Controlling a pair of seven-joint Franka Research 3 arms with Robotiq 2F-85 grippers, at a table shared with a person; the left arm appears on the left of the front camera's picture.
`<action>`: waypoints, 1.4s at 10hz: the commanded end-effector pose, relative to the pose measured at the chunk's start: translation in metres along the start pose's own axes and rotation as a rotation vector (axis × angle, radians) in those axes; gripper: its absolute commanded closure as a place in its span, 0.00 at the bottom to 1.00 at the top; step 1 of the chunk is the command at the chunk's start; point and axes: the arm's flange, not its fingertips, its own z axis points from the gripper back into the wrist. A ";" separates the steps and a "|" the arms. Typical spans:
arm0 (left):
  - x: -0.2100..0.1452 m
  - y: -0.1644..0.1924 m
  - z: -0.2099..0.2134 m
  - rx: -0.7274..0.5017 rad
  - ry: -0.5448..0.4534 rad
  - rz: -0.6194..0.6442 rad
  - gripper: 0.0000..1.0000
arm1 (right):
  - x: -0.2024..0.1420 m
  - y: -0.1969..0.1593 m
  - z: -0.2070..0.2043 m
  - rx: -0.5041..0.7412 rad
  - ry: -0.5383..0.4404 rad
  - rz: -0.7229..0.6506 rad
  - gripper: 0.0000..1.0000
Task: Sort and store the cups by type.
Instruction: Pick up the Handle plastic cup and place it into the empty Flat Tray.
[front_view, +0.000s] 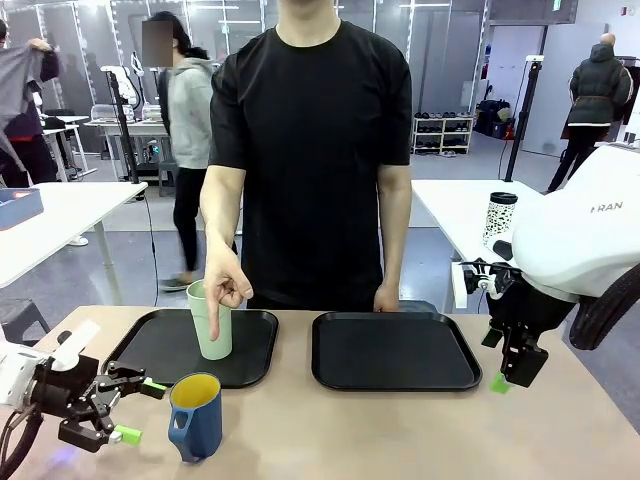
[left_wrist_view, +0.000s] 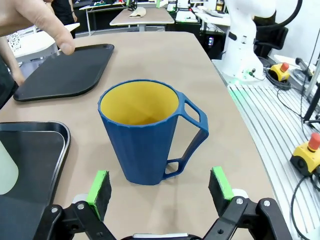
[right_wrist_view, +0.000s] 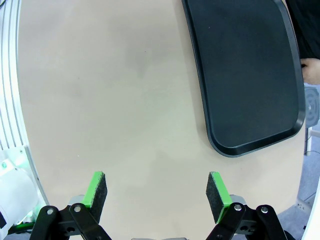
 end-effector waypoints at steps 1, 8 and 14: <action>-0.008 0.007 -0.009 0.014 -0.048 -0.037 0.00 | 0.000 0.003 0.000 -0.011 0.011 -0.013 0.00; -0.015 0.019 -0.037 0.026 -0.060 -0.055 0.00 | 0.000 0.003 0.000 -0.011 0.011 -0.013 0.00; -0.014 0.022 -0.059 -0.020 -0.052 -0.049 0.00 | 0.000 0.003 0.000 -0.011 0.011 -0.013 0.00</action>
